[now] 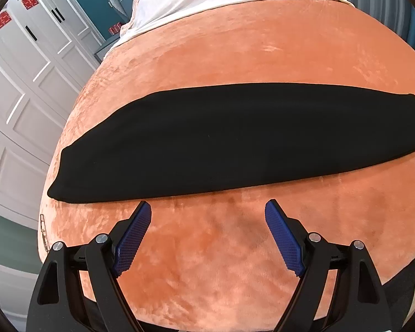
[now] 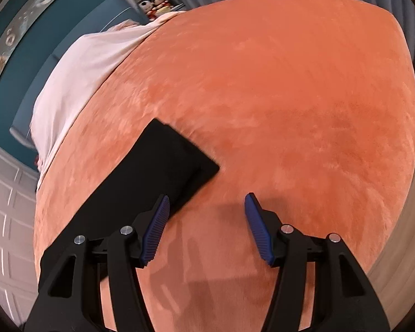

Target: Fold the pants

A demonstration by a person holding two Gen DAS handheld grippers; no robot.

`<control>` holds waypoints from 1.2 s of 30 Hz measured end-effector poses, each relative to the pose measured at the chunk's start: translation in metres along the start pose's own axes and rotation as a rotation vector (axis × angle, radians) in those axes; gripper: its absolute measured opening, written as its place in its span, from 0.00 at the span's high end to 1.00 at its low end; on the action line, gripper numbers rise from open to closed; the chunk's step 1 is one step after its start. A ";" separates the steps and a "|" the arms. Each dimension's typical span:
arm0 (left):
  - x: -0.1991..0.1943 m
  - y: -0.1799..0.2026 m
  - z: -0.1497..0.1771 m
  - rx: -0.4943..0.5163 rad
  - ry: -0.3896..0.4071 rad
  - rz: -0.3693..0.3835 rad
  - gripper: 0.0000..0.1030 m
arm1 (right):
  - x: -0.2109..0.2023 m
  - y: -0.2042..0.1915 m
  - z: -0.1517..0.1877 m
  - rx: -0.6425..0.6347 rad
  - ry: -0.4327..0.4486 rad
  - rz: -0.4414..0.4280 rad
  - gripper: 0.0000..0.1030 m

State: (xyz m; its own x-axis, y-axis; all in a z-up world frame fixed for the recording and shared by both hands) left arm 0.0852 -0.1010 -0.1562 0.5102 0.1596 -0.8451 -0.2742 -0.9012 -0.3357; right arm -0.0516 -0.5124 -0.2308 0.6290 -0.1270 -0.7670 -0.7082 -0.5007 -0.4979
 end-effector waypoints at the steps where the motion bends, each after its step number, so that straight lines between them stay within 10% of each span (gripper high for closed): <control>1: 0.000 0.000 -0.001 0.001 0.000 0.000 0.20 | -0.001 -0.006 -0.002 -0.022 0.018 -0.003 0.46; 7: 0.002 0.000 -0.004 0.004 -0.001 -0.006 0.20 | 0.026 -0.031 -0.010 -0.154 -0.006 0.033 0.50; 13: 0.003 0.001 -0.005 0.005 -0.003 -0.009 0.20 | 0.030 -0.048 -0.012 -0.260 0.010 0.091 0.84; 25: 0.008 -0.001 -0.007 -0.007 -0.008 -0.004 0.20 | 0.048 -0.058 0.005 -0.501 0.049 0.311 0.81; 36: 0.010 -0.005 -0.009 -0.027 -0.015 0.000 0.20 | 0.016 -0.101 0.001 -0.531 0.119 0.183 0.80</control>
State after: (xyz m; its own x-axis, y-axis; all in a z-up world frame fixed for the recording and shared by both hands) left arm 0.0988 -0.0988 -0.1596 0.4975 0.1655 -0.8515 -0.2523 -0.9116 -0.3245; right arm 0.0296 -0.4633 -0.1932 0.5650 -0.3324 -0.7551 -0.5700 -0.8190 -0.0660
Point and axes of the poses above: each gripper's, at about its wrist camera, not at the fingertips, and x roughly the way its jaws point, y to its right, z to its underside, the point moved 3 cm from there along x, roughly the way its jaws point, and after that the axes turned 5 degrees about x, right-handed, at the moved point
